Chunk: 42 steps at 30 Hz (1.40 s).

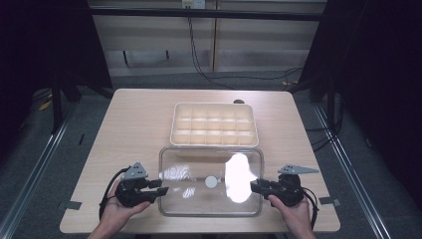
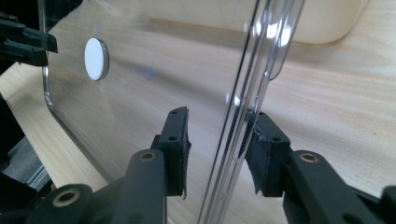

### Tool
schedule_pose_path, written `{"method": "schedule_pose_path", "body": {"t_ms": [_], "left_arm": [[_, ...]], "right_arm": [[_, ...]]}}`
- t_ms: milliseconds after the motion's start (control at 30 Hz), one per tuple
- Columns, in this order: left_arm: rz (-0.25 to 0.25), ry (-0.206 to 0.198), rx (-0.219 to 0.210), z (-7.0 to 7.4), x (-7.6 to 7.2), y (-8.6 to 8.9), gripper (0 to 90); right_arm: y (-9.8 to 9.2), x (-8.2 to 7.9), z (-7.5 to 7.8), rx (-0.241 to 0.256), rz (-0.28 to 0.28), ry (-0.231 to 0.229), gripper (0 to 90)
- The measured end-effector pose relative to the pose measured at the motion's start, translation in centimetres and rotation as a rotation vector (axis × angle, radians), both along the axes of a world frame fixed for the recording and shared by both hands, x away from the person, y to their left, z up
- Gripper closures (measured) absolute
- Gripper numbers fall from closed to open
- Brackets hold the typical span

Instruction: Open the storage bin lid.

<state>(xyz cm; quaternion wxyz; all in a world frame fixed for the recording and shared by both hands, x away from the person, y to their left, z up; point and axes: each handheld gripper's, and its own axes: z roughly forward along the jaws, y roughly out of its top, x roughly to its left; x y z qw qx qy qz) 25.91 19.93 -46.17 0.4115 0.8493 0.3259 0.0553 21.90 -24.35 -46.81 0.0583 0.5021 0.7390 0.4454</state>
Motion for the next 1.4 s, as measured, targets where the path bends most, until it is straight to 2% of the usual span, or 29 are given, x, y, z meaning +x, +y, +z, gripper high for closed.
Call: {"method": "schedule_pose_path", "body": {"t_ms": [200,333,467,800,933,1167,1400], "left_arm": [[-0.006,0.045,-0.031,-0.5,0.6,0.3,62.8],[-0.003,0.041,-0.02,-0.7,0.7,0.1,60.6],[-0.002,0.054,-0.03,-0.9,0.8,0.0,59.7],[0.003,0.061,-0.025,-1.1,1.2,-0.3,57.6],[-0.013,0.065,-0.001,-1.2,1.4,-0.4,56.2],[-0.006,0.08,-0.009,-1.5,1.5,-0.7,54.3],[-0.028,0.095,0.003,-1.6,1.4,-0.8,53.5]], "right_arm": [[0.1,0.2,-0.4,-0.003,0.0,0.013,59.9],[0.1,0.4,-0.6,-0.014,0.001,0.023,58.2],[0.2,0.5,-0.7,-0.011,-0.001,0.027,57.6],[0.2,1.0,-1.1,-0.018,-0.004,0.042,54.6],[0.4,1.1,-1.2,-0.04,0.0,0.04,51.6],[0.6,1.6,-1.7,-0.05,0.003,0.06,48.0],[0.5,1.7,-1.9,-0.056,-0.001,0.073,45.1]]}}
